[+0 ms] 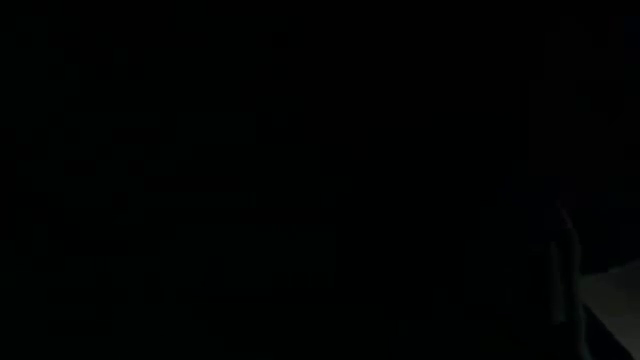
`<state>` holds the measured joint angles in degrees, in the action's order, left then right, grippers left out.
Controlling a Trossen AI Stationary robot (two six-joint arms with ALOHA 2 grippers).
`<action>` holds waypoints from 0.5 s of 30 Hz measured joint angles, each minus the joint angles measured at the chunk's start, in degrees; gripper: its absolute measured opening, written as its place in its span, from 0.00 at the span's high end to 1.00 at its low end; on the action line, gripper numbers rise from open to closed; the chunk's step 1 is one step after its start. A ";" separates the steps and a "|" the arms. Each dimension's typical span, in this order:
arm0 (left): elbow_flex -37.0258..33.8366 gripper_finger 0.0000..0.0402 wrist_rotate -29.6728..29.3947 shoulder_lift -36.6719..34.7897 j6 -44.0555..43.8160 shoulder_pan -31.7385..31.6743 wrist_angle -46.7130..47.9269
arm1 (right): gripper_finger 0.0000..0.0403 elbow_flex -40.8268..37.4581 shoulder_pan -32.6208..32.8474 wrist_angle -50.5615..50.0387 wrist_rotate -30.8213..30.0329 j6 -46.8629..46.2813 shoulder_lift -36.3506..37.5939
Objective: Fold Laundry from Bin
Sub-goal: Fold the green polo shirt
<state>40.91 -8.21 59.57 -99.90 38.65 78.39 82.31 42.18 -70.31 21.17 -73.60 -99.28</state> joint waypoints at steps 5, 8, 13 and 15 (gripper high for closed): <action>0.00 1.00 0.00 0.00 0.00 -0.02 0.00 | 0.64 5.21 -0.50 -2.20 -6.41 5.10 2.96; 0.00 1.00 0.00 0.00 0.00 -0.02 0.00 | 0.64 6.98 -0.44 -2.01 -9.62 5.20 5.60; 0.00 1.00 -0.01 0.00 -0.01 -0.02 0.00 | 0.64 7.38 1.37 -1.63 -11.57 4.45 9.51; 0.00 1.00 -0.01 0.00 -0.01 0.00 -0.01 | 0.64 7.38 2.40 -1.85 -14.38 4.47 10.20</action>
<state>40.91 -8.22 59.57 -99.91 38.65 78.38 89.69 44.57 -72.16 6.79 -69.13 -89.08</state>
